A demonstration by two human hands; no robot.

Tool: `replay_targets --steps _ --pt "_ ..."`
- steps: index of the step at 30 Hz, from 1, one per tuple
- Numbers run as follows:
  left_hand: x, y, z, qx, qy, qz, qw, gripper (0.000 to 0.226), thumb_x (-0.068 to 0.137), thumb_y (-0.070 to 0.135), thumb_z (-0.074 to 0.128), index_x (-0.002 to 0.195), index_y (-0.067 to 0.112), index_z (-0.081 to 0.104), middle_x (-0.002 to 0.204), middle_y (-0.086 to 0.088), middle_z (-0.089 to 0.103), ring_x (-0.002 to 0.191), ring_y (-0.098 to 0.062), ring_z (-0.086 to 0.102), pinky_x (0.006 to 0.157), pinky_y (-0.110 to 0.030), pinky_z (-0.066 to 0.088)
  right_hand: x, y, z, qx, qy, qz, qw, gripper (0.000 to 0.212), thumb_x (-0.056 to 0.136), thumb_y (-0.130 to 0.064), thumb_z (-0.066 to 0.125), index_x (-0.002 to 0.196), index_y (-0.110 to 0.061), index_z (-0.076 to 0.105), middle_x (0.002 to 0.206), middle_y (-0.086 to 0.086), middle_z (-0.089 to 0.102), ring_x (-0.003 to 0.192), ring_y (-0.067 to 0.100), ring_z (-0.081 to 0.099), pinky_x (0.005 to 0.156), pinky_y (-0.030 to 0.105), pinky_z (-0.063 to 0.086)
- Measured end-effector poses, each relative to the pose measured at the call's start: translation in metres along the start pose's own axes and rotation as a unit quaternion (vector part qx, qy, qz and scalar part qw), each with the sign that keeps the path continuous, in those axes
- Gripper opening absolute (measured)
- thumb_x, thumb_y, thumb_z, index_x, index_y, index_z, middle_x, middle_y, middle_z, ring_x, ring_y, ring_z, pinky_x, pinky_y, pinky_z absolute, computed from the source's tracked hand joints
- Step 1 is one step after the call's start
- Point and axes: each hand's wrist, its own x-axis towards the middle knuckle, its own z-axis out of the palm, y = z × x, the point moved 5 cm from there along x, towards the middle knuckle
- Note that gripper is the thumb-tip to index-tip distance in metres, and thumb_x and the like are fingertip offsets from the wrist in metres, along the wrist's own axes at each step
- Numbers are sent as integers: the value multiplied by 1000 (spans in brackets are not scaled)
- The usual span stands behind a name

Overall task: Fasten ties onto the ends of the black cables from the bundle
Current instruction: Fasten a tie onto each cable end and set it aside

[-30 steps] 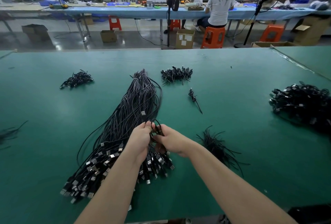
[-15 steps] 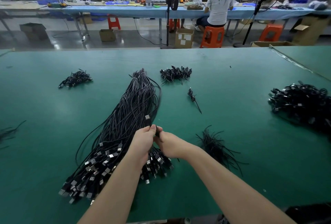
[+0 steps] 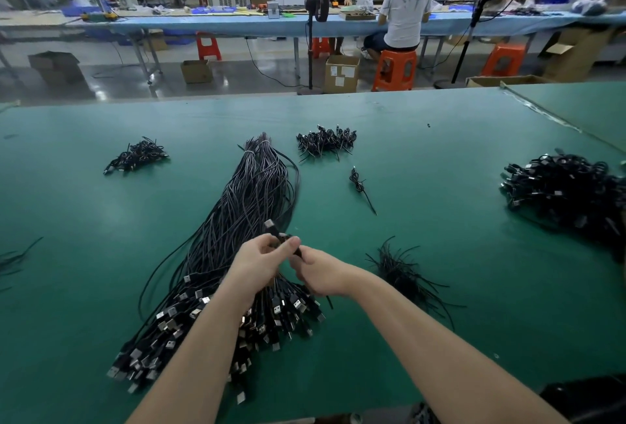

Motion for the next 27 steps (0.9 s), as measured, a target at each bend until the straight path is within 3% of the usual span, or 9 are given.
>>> replay_targets --steps 4,7,9,10,13,16,20,24,27 --pt "-6 10 4 97 48 62 992 25 87 43 76 85 18 76 79 2 76 77 -15 71 73 -34 54 0 -10 4 -108 -15 -53 993 51 108 -16 29 159 -20 27 135 10 58 76 3 50 59 6 46" --pt "-5 9 1 112 49 86 989 23 90 36 74 79 16 74 68 6 73 64 -7 67 61 -26 51 0 -13 6 -99 -12 -68 993 49 110 -25 29 158 -22 28 146 11 52 116 26 58 102 41 50" --pt "-4 4 1 54 42 73 995 23 93 29 72 76 13 69 54 10 63 48 -2 56 49 -19 43 -1 -11 8 -49 -10 -63 997 42 110 -29 32 150 -21 39 130 14 62 106 27 62 96 49 51" --pt "-3 2 1 19 38 62 997 24 94 25 71 75 11 67 49 11 58 44 -1 51 46 -16 39 -1 -9 8 -3 -17 -57 998 35 110 -31 33 141 -19 46 108 13 66 86 25 63 79 46 55" --pt "-2 -3 3 -29 27 39 998 25 97 20 66 75 9 62 46 12 51 41 -2 45 43 -15 35 -4 0 11 111 -28 -35 993 26 110 -34 31 100 -16 47 69 -2 38 51 10 32 48 26 28" --pt "-1 -6 6 -31 15 34 999 22 99 20 64 80 8 60 46 13 50 41 -1 45 45 -17 36 -3 3 10 62 11 -48 997 32 110 -32 32 86 -19 48 70 -5 42 57 10 36 56 25 32" --pt "0 -9 13 -35 -27 16 999 22 99 22 64 81 9 60 51 8 44 43 -7 36 45 -23 30 -1 10 8 -18 44 -39 998 28 109 -31 34 97 -18 55 83 -1 55 71 15 47 65 30 40" --pt "3 -14 15 -47 -34 -2 998 25 102 21 60 83 6 56 54 1 45 42 -10 33 40 -22 29 3 24 12 6 80 -34 996 30 108 -28 36 81 -26 47 72 -9 46 62 9 41 58 25 34" --pt "9 -15 15 2 7 15 1000 27 101 20 59 78 6 58 47 7 47 40 -9 39 45 -26 33 7 26 16 26 110 -38 993 28 109 -31 35 90 -27 55 80 -13 55 71 4 48 66 24 38"
